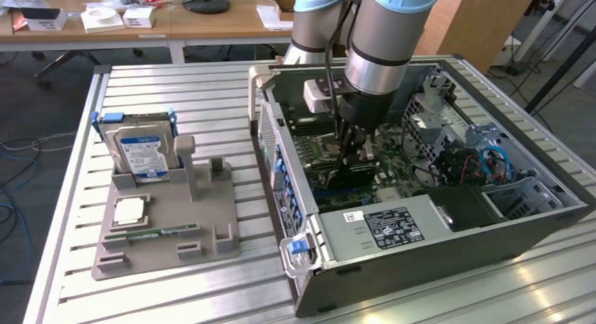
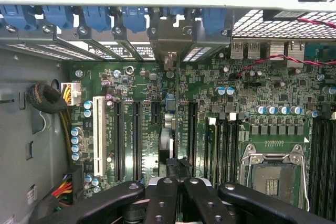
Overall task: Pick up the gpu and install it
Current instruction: 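Press down on the gpu until it lock into place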
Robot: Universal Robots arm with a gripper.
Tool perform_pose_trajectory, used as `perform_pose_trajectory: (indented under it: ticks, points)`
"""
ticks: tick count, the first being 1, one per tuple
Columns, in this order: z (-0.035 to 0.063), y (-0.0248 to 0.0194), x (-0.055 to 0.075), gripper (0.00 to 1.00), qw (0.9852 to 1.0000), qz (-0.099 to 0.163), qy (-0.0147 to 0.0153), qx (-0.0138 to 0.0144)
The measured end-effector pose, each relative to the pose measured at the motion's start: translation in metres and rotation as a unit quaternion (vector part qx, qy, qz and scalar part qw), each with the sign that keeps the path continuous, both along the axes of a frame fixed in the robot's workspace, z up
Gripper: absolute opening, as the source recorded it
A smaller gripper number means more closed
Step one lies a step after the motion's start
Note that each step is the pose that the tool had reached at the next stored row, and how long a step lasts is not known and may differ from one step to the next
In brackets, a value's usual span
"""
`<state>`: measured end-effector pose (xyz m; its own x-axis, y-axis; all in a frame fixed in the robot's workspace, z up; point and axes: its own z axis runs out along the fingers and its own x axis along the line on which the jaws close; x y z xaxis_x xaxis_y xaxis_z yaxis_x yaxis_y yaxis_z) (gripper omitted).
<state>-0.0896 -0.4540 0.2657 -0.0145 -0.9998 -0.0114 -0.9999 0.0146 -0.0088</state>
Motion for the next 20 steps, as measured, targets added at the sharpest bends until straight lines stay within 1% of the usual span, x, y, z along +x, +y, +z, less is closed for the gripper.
perform_pose_trajectory:
  ticks: [13,14,15,20]
  points:
    - [-0.002,0.0,-0.0005,0.1,1.0,0.0,-0.0003,-0.0001]
    - [-0.0027,0.0001,-0.0006,0.1,1.0,0.0,-0.0006,0.0006]
    - [-0.003,0.0001,-0.0007,0.1,1.0,0.0,-0.0006,0.0007]
    - [-0.0026,0.0,-0.0008,0.1,1.0,0.0,-0.0003,0.0001]
